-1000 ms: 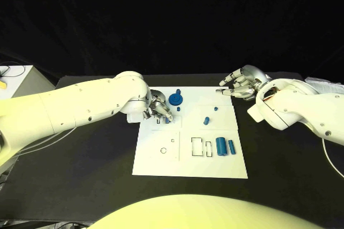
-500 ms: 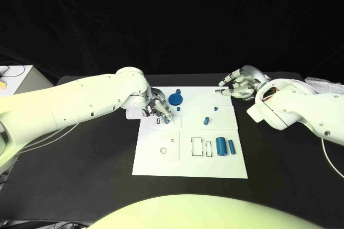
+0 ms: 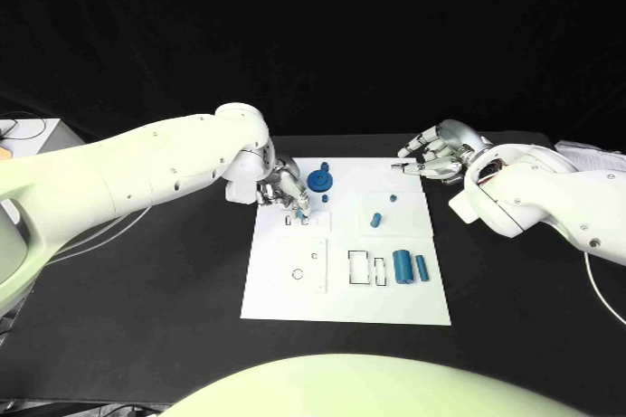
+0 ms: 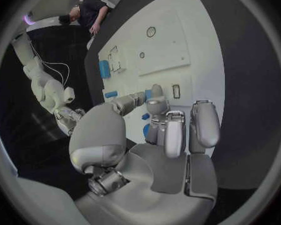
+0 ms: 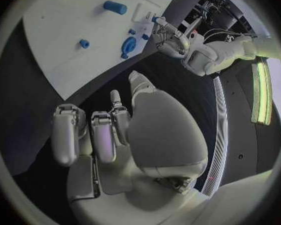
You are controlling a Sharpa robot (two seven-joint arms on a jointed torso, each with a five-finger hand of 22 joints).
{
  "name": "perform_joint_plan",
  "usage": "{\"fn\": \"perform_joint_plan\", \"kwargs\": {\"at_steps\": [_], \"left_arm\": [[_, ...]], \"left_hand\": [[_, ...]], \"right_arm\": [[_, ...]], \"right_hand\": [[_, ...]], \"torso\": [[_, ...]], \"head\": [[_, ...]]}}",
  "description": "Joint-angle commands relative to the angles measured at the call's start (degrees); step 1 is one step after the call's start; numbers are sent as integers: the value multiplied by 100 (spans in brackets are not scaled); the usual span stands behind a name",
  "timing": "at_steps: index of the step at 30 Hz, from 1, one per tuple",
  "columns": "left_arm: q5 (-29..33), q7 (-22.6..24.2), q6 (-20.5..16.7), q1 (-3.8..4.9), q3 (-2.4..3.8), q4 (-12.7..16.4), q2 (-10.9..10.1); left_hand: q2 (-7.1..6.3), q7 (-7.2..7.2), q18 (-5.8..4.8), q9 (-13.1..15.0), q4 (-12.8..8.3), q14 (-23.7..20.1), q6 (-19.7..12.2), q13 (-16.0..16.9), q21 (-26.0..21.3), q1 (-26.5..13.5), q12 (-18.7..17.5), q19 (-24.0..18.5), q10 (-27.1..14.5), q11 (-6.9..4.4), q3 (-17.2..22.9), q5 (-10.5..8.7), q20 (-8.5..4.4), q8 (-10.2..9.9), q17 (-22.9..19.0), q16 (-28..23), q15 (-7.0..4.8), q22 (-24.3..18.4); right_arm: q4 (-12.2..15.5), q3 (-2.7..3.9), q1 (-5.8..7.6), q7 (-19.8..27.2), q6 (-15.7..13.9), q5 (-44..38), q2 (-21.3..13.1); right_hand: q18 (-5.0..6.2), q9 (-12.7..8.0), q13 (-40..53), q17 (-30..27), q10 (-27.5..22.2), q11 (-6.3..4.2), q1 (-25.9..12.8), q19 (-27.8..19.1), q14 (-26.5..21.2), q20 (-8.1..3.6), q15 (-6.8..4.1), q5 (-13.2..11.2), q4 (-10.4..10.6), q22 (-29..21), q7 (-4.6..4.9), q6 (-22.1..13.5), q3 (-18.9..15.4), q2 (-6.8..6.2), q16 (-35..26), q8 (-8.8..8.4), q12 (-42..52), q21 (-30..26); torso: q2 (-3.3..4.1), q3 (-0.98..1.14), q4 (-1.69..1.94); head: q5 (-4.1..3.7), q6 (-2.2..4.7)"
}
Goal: Assemble the parts on the task board
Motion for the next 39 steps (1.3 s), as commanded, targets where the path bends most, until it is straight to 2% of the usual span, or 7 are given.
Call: {"fn": "perform_joint_plan", "kwargs": {"at_steps": [1,20,29,39], "left_arm": [[213,-22,247,22,0,-42,40],[108,-8,-237,23,-118,-123,214],[92,-16,-178,12,-182,-171,258],[54,-32,-27,7,-198,-207,262]], "left_hand": [[333,-66,-55,5,-496,596,40,13,-13,370,0,-20,-29,-13,543,37,11,11,1509,19,13,-8],[347,-65,-66,7,-493,596,49,47,9,375,24,9,-13,-12,559,39,11,12,1509,19,15,39],[349,-64,-66,7,-493,596,50,45,8,375,23,8,-12,-12,562,38,11,12,1509,19,15,38],[349,-64,-64,8,-494,596,52,41,5,375,21,3,-12,-11,567,38,12,12,1509,19,15,31]], "right_arm": [[-1,1,-4,34,75,-44,5],[-7,1,-5,38,64,-44,17],[-12,1,-5,39,65,-44,21],[-19,1,-7,47,74,-40,25]], "right_hand": [[34,-9,514,1100,-40,-16,-50,141,490,23,3,37,-5,908,-6,-47,7,16,-36,20,-35,-9],[34,-9,514,1100,-40,-16,-50,141,490,23,3,37,-5,908,-6,-47,7,16,-36,20,-35,-9],[34,-9,514,1100,-40,-16,-50,141,490,23,3,37,-5,908,-6,-47,7,16,-36,20,-35,-9],[34,-9,514,1100,-40,-16,-50,141,490,23,3,37,-5,908,-6,-47,7,16,-36,20,-35,-9]], "torso": [[-10,-1,10],[-10,2,-3],[-1,-2,-7],[-7,-4,-3]], "head": [[-3,1],[2,1],[-2,1],[-3,1]]}}
